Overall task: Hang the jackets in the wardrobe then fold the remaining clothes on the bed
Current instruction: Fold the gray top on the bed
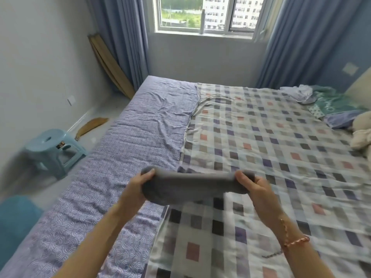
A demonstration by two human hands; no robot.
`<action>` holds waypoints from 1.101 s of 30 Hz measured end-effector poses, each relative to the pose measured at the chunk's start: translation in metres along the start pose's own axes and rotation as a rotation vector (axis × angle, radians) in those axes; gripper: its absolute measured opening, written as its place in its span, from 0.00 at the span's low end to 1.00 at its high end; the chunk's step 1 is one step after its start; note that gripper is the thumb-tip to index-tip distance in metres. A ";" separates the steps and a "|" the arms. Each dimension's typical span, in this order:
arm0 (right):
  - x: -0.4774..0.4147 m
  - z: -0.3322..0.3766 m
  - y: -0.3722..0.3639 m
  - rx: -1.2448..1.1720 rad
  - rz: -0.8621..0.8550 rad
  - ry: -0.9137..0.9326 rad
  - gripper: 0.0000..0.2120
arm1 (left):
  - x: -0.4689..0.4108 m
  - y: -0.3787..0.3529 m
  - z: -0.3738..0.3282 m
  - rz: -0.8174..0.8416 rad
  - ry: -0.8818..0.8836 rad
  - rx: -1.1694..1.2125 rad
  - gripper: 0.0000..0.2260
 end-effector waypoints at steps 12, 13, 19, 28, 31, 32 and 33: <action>0.056 0.155 -0.018 0.231 -0.013 0.084 0.05 | 0.112 -0.032 -0.216 -0.033 -0.311 -0.180 0.13; 0.062 0.156 -0.013 0.213 -0.055 0.028 0.06 | 0.118 -0.031 -0.215 -0.089 -0.282 -0.260 0.09; 0.090 0.166 0.013 0.211 -0.249 -0.096 0.19 | 0.140 -0.035 -0.208 -0.125 -0.037 -0.357 0.14; 0.090 0.155 -0.024 0.837 0.363 -0.099 0.24 | 0.134 -0.061 -0.197 0.173 -0.220 -1.366 0.10; 0.064 0.168 -0.030 1.267 0.207 0.194 0.11 | 0.118 -0.073 -0.214 -0.101 -0.422 -1.781 0.07; 0.057 0.177 -0.028 1.278 0.112 0.274 0.09 | 0.117 -0.078 -0.224 -0.212 -0.490 -1.863 0.09; 0.053 0.187 -0.025 1.278 0.020 0.346 0.08 | 0.117 -0.083 -0.235 -0.311 -0.561 -1.923 0.11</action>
Point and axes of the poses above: each hand's wrist, its own x-axis away from the middle knuckle, its own y-axis out of the back of the hand, z = x × y, the point moved 8 cm from there along -x, towards the middle knuckle, and after that the axes turned 13 degrees about -x, right-handed, at the moved point
